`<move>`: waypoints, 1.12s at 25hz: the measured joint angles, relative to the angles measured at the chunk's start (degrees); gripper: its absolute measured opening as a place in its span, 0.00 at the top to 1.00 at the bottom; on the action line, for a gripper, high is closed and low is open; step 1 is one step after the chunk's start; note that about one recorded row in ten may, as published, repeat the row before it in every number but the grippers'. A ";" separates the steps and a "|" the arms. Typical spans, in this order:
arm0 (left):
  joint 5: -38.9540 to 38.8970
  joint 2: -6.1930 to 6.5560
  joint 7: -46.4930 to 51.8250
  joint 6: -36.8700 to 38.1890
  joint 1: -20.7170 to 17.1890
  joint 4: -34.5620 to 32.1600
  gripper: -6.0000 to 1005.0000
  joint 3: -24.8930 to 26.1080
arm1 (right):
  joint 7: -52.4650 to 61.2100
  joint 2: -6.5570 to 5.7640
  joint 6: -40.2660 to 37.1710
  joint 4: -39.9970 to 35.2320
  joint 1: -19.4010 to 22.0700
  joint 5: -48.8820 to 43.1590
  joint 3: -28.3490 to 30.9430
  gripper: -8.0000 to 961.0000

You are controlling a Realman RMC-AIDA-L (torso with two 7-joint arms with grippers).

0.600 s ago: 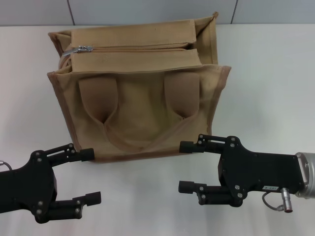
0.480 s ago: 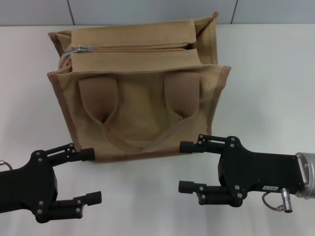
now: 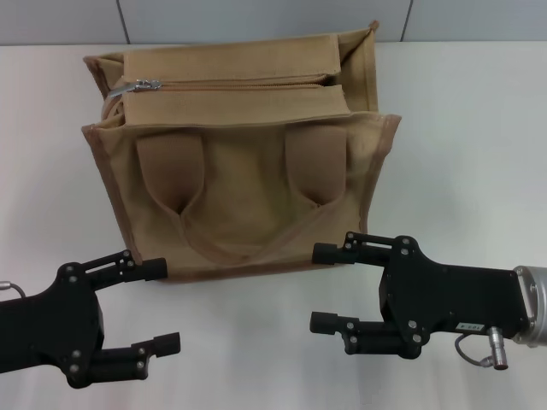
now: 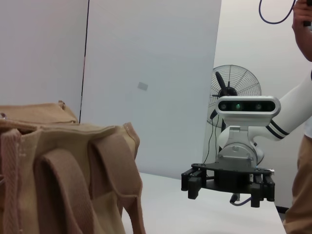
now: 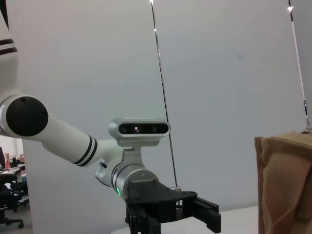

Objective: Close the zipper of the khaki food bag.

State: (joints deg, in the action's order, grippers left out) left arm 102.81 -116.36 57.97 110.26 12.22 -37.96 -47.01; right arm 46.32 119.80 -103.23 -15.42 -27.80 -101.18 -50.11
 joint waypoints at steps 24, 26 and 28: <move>-0.85 -2.22 -8.03 -8.17 5.12 16.58 0.19 37.51 | -8.00 0.00 1.30 8.03 0.08 3.88 0.08 0.26; 0.46 -2.19 -8.00 -9.48 7.29 17.24 0.19 36.36 | -8.00 0.00 1.38 8.07 0.22 3.88 0.03 0.26; 1.74 -2.03 -7.51 -10.35 8.85 17.14 0.19 34.37 | -8.00 0.00 1.68 8.23 0.35 3.89 -0.04 0.26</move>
State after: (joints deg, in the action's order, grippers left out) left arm 104.54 -118.40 50.46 99.91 21.07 -20.82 -12.63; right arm 38.32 119.79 -101.54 -7.19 -27.45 -97.29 -50.14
